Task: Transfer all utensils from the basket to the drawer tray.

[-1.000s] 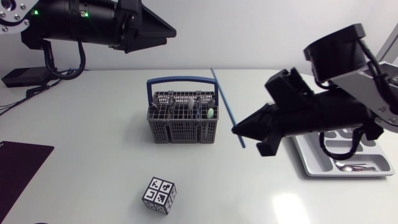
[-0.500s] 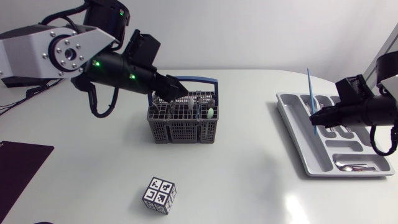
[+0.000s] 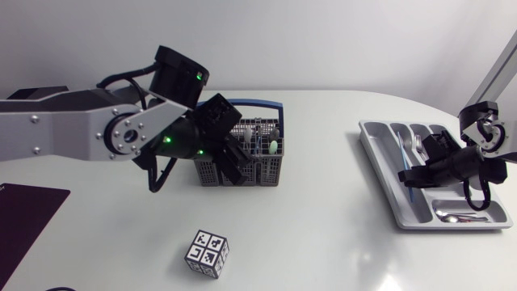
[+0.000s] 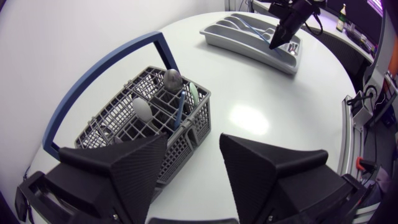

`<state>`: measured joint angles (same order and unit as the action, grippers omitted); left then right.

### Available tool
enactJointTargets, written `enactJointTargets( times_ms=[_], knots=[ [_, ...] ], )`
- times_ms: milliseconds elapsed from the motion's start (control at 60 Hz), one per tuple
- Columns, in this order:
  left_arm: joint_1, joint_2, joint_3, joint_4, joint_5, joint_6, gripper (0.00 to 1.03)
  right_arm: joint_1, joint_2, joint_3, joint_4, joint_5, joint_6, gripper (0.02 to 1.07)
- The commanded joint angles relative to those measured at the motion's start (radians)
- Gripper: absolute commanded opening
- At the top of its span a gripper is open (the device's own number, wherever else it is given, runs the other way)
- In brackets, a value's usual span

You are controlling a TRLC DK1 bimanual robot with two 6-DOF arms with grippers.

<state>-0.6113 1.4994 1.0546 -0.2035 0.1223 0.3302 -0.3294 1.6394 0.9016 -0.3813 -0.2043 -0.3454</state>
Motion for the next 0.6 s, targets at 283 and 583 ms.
enactJointTargets(
  times_ms=[283,583],
  knots=[
    [-0.051,0.076,-0.088,0.256,-0.075,0.03,0.59,0.029,-0.001,-0.015,0.012,-0.001,-0.041,0.92],
    [-0.053,0.131,-0.082,0.366,-0.084,0.029,0.41,0.092,-0.087,-0.038,0.004,-0.001,-0.037,0.97]
  ],
)
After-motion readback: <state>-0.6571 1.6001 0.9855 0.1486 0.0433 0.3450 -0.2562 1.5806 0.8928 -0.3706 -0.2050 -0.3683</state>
